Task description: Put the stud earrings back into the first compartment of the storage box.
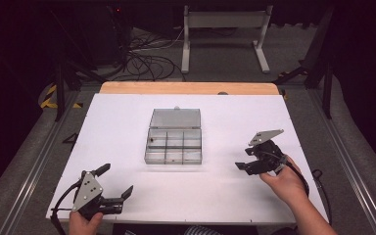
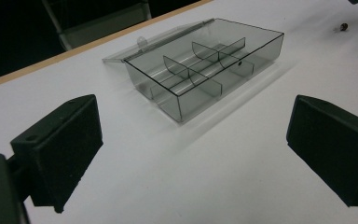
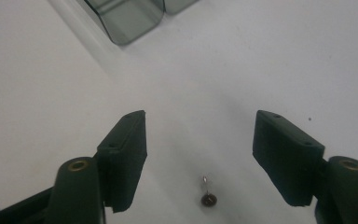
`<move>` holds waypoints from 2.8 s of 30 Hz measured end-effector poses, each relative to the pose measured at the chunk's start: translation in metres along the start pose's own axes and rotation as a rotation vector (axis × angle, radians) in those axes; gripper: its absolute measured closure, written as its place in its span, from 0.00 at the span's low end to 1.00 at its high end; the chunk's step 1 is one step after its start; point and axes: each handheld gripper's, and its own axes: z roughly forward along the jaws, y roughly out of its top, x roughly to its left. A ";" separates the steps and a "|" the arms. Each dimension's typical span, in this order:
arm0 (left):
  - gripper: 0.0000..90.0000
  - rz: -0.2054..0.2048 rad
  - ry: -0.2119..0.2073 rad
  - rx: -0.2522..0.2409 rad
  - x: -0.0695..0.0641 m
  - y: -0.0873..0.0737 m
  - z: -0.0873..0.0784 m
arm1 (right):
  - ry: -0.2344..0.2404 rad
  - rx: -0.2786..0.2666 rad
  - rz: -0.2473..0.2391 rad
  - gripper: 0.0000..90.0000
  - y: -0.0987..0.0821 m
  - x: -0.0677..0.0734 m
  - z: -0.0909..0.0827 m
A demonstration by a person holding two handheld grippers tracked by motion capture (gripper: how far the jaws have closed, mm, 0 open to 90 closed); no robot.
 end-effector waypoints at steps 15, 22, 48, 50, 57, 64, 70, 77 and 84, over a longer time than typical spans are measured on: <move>0.04 0.000 0.002 0.001 0.000 0.000 0.000 | 0.000 0.218 -0.004 0.65 -0.020 -0.006 0.020; 0.04 0.001 0.003 0.002 0.000 0.000 0.000 | -0.009 0.265 -0.011 0.88 -0.021 -0.007 0.024; 0.04 -0.001 0.000 0.002 0.000 0.000 0.000 | 0.009 0.079 -0.029 0.88 0.016 0.002 -0.004; 0.04 -0.001 0.000 0.002 0.000 0.000 0.000 | 0.013 0.056 -0.030 0.89 0.021 0.003 -0.005; 0.04 -0.001 0.000 0.002 0.000 0.000 0.000 | 0.051 -0.013 -0.037 0.88 0.038 0.006 -0.010; 0.04 0.001 0.001 0.002 0.000 0.000 0.000 | 0.071 -0.068 -0.053 0.89 0.055 0.011 -0.013; 0.04 -0.007 -0.001 0.002 0.000 0.000 0.000 | 0.088 -0.114 -0.062 0.88 0.069 0.015 -0.010; 0.04 -0.007 -0.001 0.002 0.001 0.000 -0.001 | 0.104 -0.140 -0.071 0.88 0.086 0.020 -0.003; 0.04 -0.002 0.001 0.002 0.001 0.000 -0.001 | 0.133 -0.177 -0.069 0.88 0.101 0.025 0.004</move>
